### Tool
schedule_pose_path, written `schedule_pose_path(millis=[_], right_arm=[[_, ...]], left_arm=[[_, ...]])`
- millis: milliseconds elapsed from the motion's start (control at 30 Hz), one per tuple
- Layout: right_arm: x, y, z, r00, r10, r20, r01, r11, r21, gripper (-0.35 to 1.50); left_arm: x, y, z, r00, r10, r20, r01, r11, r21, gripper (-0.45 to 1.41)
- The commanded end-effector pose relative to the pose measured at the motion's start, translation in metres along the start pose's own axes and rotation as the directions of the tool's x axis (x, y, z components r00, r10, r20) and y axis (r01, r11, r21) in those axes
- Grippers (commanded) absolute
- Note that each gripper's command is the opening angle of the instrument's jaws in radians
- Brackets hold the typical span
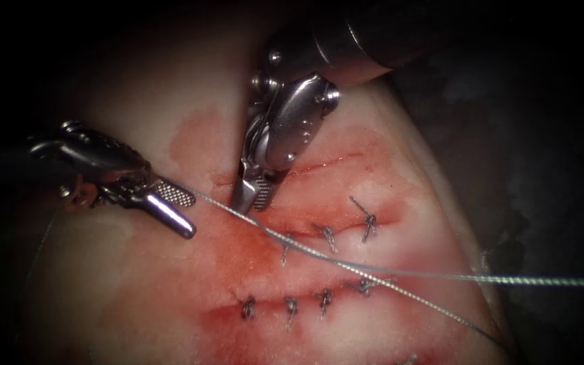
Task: Wound Closure
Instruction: Pull the thread completely through the tissue using the right gripper, leaving a short tail at the top half of the tissue
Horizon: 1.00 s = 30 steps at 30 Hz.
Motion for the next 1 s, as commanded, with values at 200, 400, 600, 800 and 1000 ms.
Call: schedule_pose_path(millis=[200, 400, 600, 800, 1000], right_arm=[[0.0006, 0.0, -0.0018, 0.998, -0.038, -0.043, 0.036, 0.998, -0.057, -0.35], [0.0039, -0.0058, -0.0031, 0.994, -0.068, 0.082, 0.077, 0.99, -0.119, -0.35], [0.0076, -0.0101, -0.0051, 0.988, -0.03, 0.151, 0.057, 0.983, -0.177, -0.35], [0.0117, -0.0146, -0.0064, 0.966, 0.039, 0.255, 0.015, 0.978, -0.206, -0.35], [0.0145, -0.0183, -0.0067, 0.95, 0.102, 0.296, -0.036, 0.975, -0.221, -0.35]], left_arm=[[-0.0008, 0.0004, 0.0004, 1.0, 0.003, 0.002, -0.003, 1.0, 0.0, 0.63], [-0.0009, 0.0003, 0.0005, 1.0, 0.002, 0.003, -0.002, 1.0, -0.001, 0.63], [-0.0012, 0.0, 0.0004, 1.0, -0.001, 0.003, 0.001, 1.0, 0.001, 0.63], [-0.0016, -0.0001, 0.0001, 1.0, -0.005, 0.002, 0.005, 1.0, 0.003, 0.64], [-0.0018, -0.0002, -0.0002, 1.0, -0.007, 0.004, 0.007, 1.0, 0.003, 0.66]])
